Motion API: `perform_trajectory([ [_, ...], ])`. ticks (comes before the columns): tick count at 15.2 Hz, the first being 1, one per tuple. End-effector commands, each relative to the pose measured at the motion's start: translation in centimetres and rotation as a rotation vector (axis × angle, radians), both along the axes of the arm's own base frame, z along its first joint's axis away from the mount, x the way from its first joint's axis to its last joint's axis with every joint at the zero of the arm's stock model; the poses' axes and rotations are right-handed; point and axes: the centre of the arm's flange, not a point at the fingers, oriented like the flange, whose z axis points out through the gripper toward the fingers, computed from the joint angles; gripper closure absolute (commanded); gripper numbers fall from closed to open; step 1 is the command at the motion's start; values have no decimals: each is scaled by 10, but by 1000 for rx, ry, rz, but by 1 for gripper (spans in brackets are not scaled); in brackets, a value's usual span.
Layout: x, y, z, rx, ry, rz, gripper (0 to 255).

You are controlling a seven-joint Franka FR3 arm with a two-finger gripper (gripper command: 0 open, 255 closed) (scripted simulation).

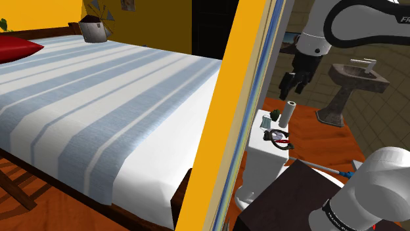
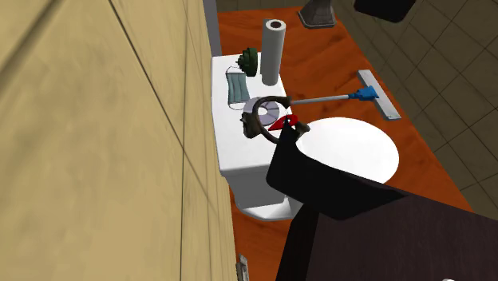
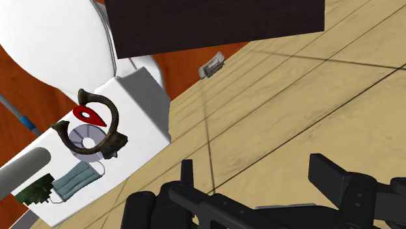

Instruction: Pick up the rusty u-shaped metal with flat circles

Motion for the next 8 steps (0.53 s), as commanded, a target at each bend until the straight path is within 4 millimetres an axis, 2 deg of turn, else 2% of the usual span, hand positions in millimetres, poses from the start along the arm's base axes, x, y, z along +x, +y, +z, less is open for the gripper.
perform_trajectory([
  [1,0,0,0,0,0,0,0],
  [8,19,-53,-74,13,-8,-39,0],
])
